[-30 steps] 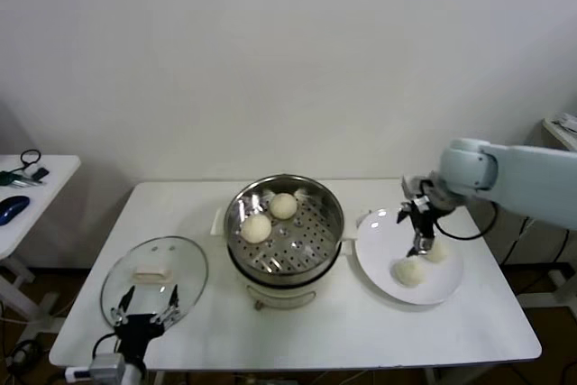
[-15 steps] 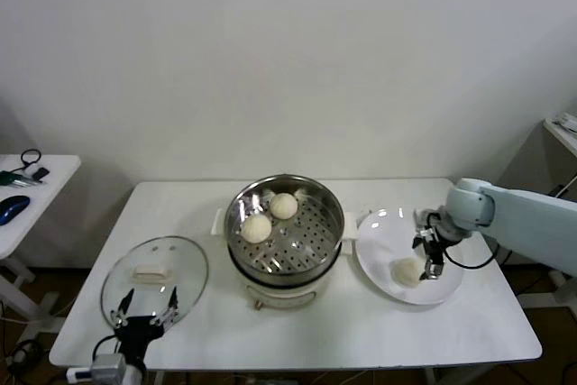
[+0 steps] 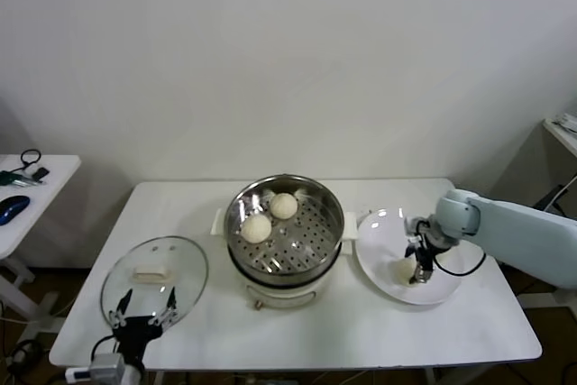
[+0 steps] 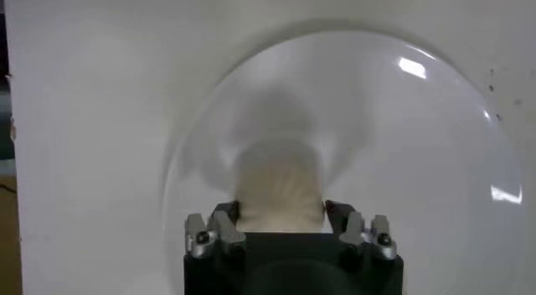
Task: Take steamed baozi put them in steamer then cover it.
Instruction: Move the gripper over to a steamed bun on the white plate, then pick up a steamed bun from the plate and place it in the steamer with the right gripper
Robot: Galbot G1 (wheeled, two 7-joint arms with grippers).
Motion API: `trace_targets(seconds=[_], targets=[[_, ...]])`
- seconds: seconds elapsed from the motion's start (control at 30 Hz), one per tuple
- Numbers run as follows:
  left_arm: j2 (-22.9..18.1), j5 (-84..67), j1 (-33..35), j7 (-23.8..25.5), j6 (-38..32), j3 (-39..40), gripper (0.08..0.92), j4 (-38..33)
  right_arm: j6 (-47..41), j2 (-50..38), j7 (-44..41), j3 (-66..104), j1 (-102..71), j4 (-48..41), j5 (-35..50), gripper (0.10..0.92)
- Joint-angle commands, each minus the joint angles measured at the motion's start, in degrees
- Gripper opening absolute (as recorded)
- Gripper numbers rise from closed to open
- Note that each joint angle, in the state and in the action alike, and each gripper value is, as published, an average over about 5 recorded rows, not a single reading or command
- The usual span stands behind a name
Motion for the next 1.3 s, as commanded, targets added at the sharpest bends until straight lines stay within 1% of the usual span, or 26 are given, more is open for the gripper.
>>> trace_targets(seconds=[0.03, 0.2, 0.37, 0.47, 0.6, 0.8, 0.9, 1.0, 1.3], targets=[[-0.1, 0.1, 0.1, 0.0, 0.1, 0.2, 0.823, -0.1, 2.8, 1.0, -3.6, -1.8, 4.8, -0.7, -1.9, 0.662], [-0.1, 0.4, 0.2, 0.0, 0.1, 0.7, 0.823, -0.2, 10.8, 4.6, -9.7, -5.5, 14.6, -3.6, -4.5, 0.646], [0.0, 0.6, 0.4, -0.1, 0.0, 1.1, 0.823, -0.3, 26.8, 11.4, -15.8, -10.8, 28.9, -6.5, -1.5, 0.644], [0.0, 0.7, 0.3, -0.1, 0.0, 1.2, 0.823, -0.1, 33.3, 16.1, -17.5, -11.6, 36.9, -4.3, 1.0, 0.638], [0.0, 0.8, 0.2, -0.1, 0.0, 1.3, 0.823, -0.1, 38.5, 21.8, -17.6, -9.6, 43.8, 2.5, -0.2, 0.623], [0.1, 0.6, 0.6, -0.1, -0.1, 0.8, 0.823, -0.7, 42.4, 28.9, -15.8, -6.9, 44.6, 16.3, -6.3, 0.621], [0.1, 0.5, 0.8, -0.1, -0.2, 0.5, 0.823, -0.8, 42.4, 31.1, -14.7, -6.3, 41.0, 19.9, -9.2, 0.622], [0.2, 0.4, 1.0, -0.1, -0.1, 0.1, 0.823, -1.0, 42.2, 32.2, -13.9, -6.6, 37.2, 20.6, -12.2, 0.622], [0.0, 0.1, 0.8, -0.1, -0.1, -0.7, 0.823, -0.7, 42.5, 33.2, -12.5, -8.2, 27.1, 17.1, -21.1, 0.623]])
